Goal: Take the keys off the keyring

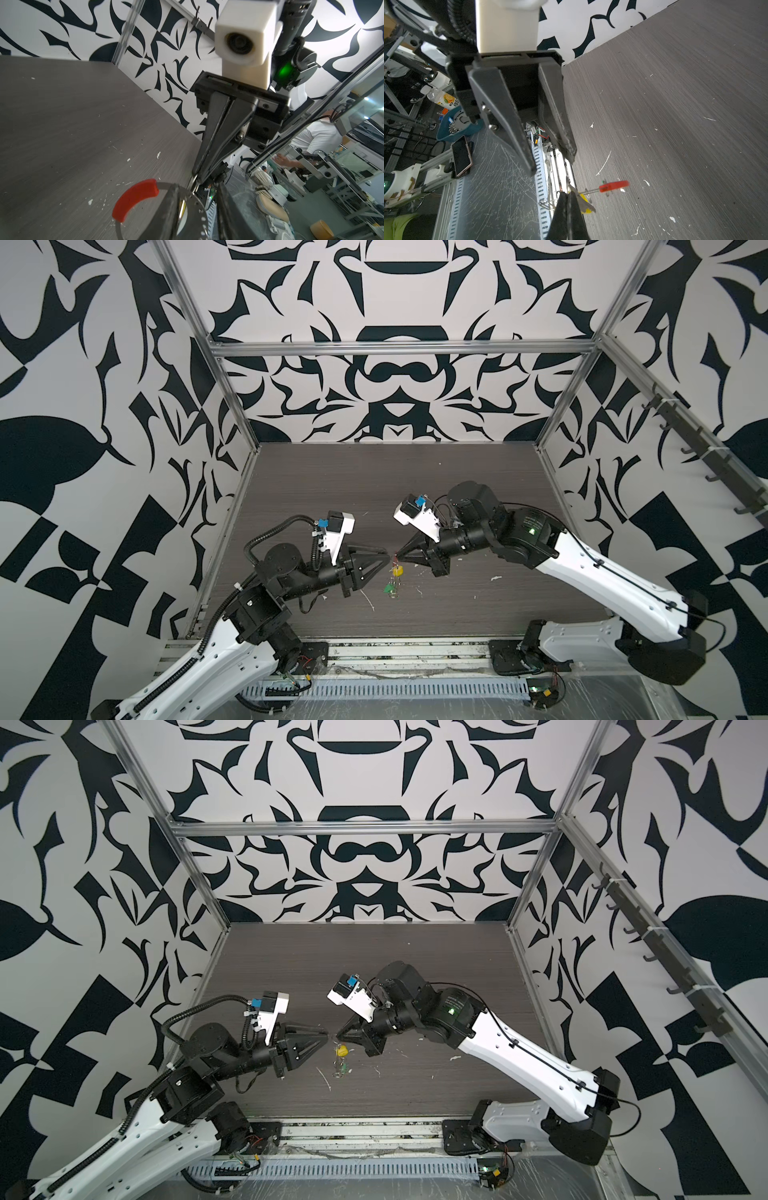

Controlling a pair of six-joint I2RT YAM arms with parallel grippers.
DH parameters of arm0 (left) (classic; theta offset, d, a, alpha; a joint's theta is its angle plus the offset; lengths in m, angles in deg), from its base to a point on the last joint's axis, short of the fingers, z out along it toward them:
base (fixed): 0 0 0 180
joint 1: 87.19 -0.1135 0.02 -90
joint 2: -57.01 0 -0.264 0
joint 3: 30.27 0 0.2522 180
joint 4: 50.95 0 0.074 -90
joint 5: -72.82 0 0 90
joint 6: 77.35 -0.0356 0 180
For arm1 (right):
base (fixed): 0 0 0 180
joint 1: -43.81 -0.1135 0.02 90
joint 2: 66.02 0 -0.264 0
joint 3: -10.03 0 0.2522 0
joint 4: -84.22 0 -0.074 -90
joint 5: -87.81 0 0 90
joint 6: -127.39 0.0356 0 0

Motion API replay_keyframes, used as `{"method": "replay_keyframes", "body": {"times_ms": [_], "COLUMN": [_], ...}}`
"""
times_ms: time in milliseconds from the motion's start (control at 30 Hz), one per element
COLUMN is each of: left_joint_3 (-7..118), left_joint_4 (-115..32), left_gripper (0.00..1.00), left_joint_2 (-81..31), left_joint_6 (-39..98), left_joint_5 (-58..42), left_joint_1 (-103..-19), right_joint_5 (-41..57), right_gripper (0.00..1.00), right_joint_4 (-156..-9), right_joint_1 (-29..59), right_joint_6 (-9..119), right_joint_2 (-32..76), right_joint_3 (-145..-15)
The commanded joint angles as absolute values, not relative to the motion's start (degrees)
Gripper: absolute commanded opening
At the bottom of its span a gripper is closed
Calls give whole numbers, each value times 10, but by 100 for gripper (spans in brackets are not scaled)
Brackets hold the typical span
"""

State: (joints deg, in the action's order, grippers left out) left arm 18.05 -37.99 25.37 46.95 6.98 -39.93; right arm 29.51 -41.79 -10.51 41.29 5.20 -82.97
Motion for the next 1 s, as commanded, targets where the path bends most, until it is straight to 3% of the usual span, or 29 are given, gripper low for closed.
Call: {"method": "replay_keyframes", "body": {"times_ms": [0,533,967], "left_joint_3": [201,207,204], "left_joint_4": [-360,-371,-381], "left_gripper": [31,15,10], "left_joint_2": [248,226,227], "left_joint_6": [461,462,466], "left_joint_5": [102,140,141], "left_joint_1": [-397,-397,-397], "right_joint_5": [326,353,356], "right_gripper": [0,0,0], "right_joint_4": [-396,-378,-382], "right_joint_1": [-103,-102,-103], "right_joint_6": [375,349,348], "right_joint_2": [51,70,74], "right_joint_3": [-868,-892,-893]}}
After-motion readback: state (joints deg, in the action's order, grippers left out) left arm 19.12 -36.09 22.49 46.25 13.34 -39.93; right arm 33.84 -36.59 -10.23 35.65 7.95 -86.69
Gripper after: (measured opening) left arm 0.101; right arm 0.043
